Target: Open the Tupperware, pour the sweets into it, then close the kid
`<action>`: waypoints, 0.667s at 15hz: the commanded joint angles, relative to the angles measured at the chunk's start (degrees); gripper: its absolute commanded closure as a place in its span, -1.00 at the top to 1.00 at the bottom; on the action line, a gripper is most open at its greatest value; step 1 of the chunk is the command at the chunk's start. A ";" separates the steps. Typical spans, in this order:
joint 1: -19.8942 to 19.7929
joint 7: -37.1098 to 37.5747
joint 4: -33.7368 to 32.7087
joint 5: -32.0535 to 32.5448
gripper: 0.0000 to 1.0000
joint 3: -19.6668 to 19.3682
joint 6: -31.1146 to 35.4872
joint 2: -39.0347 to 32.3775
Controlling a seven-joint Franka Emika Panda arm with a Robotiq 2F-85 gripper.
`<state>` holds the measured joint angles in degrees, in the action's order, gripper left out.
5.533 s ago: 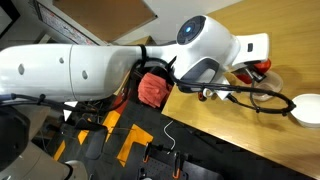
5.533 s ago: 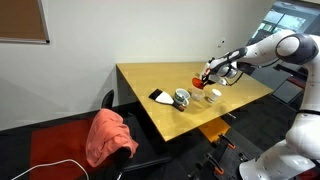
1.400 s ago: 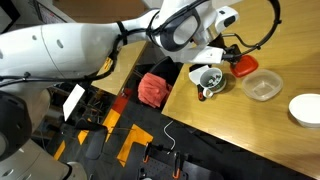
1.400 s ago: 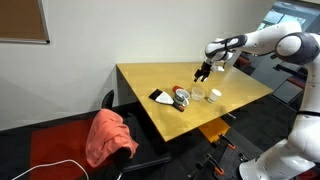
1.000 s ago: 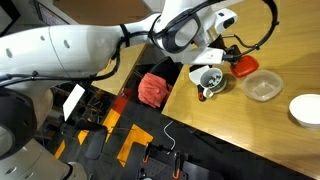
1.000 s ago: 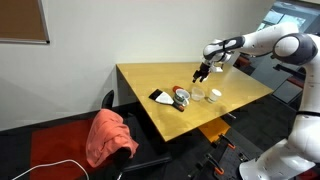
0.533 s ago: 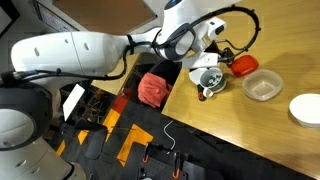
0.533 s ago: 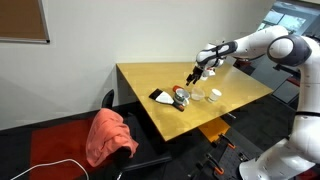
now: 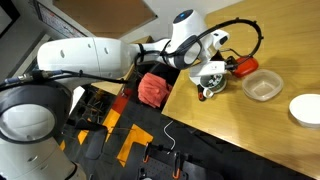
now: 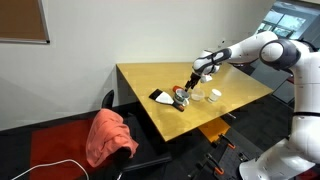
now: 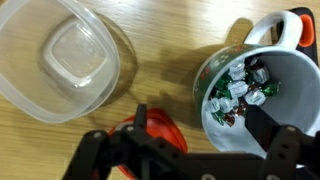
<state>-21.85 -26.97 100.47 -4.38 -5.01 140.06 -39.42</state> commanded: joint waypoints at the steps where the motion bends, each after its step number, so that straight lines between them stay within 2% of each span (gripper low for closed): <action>1: -0.54 -1.19 0.13 1.96 1.00 0.85 3.86 -1.37; 3: -0.53 -0.92 0.18 2.59 1.00 1.10 5.33 -2.07; 4: -0.66 -0.95 0.16 2.61 0.50 1.42 5.92 -2.38; 6: -0.63 -0.89 0.23 2.84 0.31 1.81 6.62 -2.78; 10: -0.59 -0.89 0.25 2.96 -0.32 2.49 7.00 -3.13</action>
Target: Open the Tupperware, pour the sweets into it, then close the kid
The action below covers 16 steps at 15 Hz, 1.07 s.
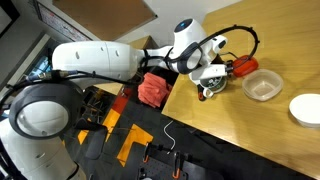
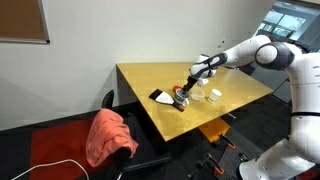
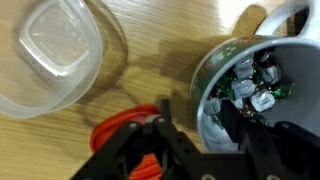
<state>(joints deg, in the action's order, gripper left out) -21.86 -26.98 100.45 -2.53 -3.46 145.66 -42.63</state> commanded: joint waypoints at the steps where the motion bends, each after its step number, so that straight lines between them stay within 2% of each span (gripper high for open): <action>1: -0.58 -0.88 0.26 1.11 -0.50 1.04 1.36 0.03; 4: -0.56 -0.98 0.32 1.10 -0.94 1.32 1.16 0.15; 5: -0.54 -0.93 0.39 1.10 -0.99 1.37 1.06 0.26; 16: -1.36 -1.43 4.45 0.46 -0.95 1.12 -1.07 10.85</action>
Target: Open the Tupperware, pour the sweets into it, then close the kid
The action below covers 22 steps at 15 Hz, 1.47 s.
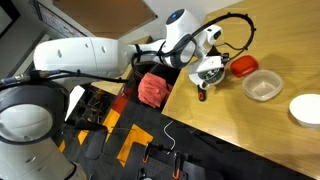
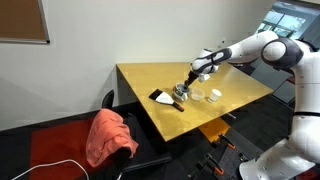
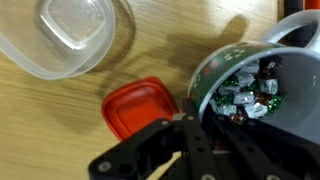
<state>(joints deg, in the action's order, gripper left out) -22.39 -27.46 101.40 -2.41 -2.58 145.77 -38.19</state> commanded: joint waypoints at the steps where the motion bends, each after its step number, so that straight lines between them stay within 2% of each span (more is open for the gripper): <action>1: -0.40 -0.42 3.37 1.20 -0.95 -0.70 -1.74 7.21; 4: 0.38 0.04 2.32 4.16 -0.95 -3.40 -3.42 8.97; 11: 1.54 0.09 -0.82 17.87 -0.95 -10.33 -6.37 9.78; 15: 4.00 4.99 -2.51 28.31 -0.95 -15.69 -4.51 7.84; 18: 6.93 13.15 -2.71 36.90 -0.95 -19.76 -1.72 6.17; 19: 7.66 15.73 -2.51 38.90 -0.95 -20.57 -0.74 5.80; 20: 4.77 11.49 -1.62 35.55 -0.81 -17.51 -2.31 6.35; 22: 5.82 14.52 -1.67 37.74 -0.81 -18.46 -1.47 5.55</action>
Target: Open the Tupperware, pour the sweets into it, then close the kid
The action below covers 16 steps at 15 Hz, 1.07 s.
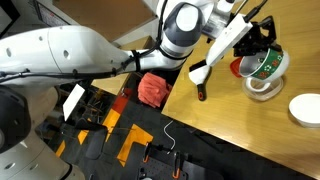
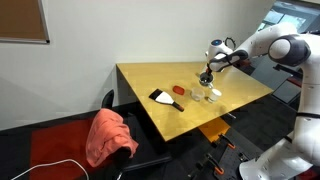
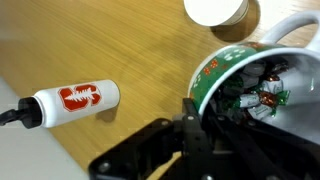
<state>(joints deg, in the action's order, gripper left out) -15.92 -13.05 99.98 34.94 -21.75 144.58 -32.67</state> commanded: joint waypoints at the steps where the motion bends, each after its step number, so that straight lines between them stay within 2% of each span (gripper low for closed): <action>1: -0.46 0.22 -0.28 0.42 -0.81 0.67 -0.23 -0.17; 3: -0.38 0.22 -0.34 0.44 -0.81 0.67 -0.22 -0.24; 4: -0.39 0.22 -0.40 0.44 -0.95 0.63 -0.22 -0.24; 7: 3.09 6.82 0.13 7.63 -0.95 -3.26 0.88 -0.91; 12: 7.97 25.14 0.27 27.39 -0.95 -7.35 -0.38 -1.90; 16: 9.57 40.10 0.46 44.82 -0.95 -6.37 -4.10 -2.46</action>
<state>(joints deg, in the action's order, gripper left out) -8.55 18.65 100.18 69.80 -27.54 144.30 -35.88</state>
